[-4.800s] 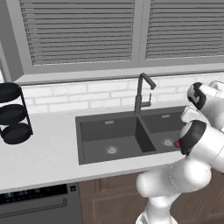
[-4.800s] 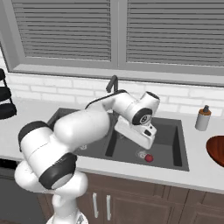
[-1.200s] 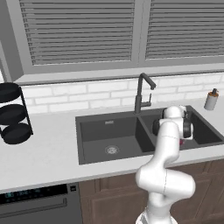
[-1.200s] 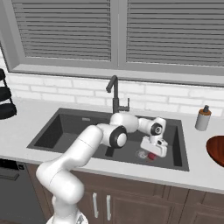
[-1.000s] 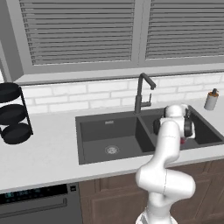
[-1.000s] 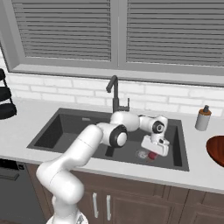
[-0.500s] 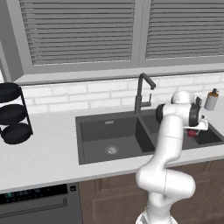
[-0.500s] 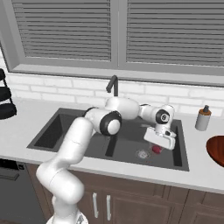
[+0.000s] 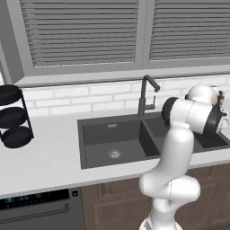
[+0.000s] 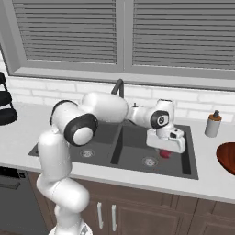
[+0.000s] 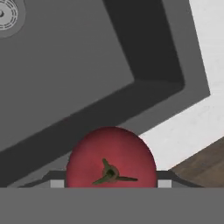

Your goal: Pick the tomato from the sink and place it in the bowl. Then pick the bowl and place it in the microwave. Then close the microwave door and press the start button.

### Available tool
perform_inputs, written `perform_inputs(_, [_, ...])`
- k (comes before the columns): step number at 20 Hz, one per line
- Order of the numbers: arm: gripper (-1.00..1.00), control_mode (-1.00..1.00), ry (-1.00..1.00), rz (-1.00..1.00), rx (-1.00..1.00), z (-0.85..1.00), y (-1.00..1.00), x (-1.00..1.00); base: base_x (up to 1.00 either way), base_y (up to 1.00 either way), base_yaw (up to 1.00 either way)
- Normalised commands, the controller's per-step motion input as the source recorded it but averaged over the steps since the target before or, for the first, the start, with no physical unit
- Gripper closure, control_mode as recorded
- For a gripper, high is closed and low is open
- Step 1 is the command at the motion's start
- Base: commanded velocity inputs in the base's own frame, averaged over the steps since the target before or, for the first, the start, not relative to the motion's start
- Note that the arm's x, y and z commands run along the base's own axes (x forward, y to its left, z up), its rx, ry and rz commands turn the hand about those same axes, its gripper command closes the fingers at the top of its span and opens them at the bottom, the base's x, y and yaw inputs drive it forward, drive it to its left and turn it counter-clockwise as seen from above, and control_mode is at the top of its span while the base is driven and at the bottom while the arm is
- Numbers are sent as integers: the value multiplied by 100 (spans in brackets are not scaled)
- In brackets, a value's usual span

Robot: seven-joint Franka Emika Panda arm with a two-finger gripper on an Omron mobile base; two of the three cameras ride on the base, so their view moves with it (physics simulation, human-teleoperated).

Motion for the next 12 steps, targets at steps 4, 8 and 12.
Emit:
perform_inputs(4, [100,-100,-8,20,-16,100,-37,-80,0,0,0])
perform_inputs(8, [100,-100,0,7,0,100,-45,-64,0,0,0])
perform_inputs(12, [100,-100,0,0,6,100,-64,-36,0,0,0])
